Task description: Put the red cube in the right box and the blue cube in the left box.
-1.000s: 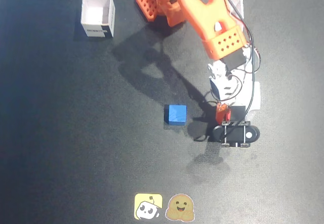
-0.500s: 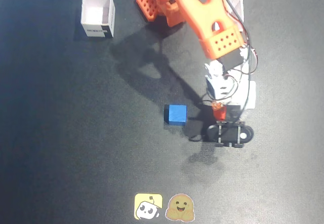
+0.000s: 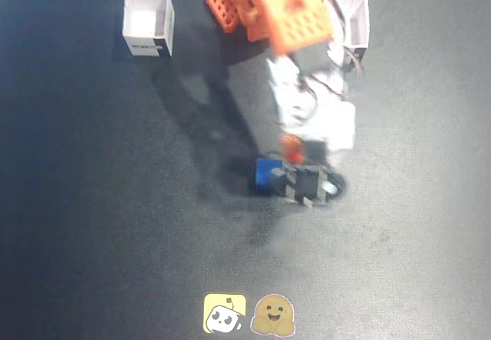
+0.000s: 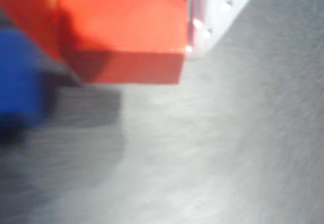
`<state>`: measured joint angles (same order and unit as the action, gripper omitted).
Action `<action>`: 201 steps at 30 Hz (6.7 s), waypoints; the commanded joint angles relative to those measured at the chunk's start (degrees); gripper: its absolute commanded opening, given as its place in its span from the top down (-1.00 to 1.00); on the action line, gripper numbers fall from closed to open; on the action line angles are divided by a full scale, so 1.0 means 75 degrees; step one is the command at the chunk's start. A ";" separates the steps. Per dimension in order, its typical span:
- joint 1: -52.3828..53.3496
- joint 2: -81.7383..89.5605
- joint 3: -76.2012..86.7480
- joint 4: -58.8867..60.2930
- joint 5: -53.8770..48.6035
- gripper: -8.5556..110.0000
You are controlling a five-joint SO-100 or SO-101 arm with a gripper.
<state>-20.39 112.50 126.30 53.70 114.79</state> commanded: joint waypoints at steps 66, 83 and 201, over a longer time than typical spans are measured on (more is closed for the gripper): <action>1.2457 0.3785 0.1324 0.3750 -0.4043 0.62; 1.2234 0.4055 0.1641 0.3844 -0.3645 0.58; 0.1008 -0.1418 0.0820 -0.1969 -0.1699 0.46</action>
<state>-12.30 102.30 134.82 40.43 101.43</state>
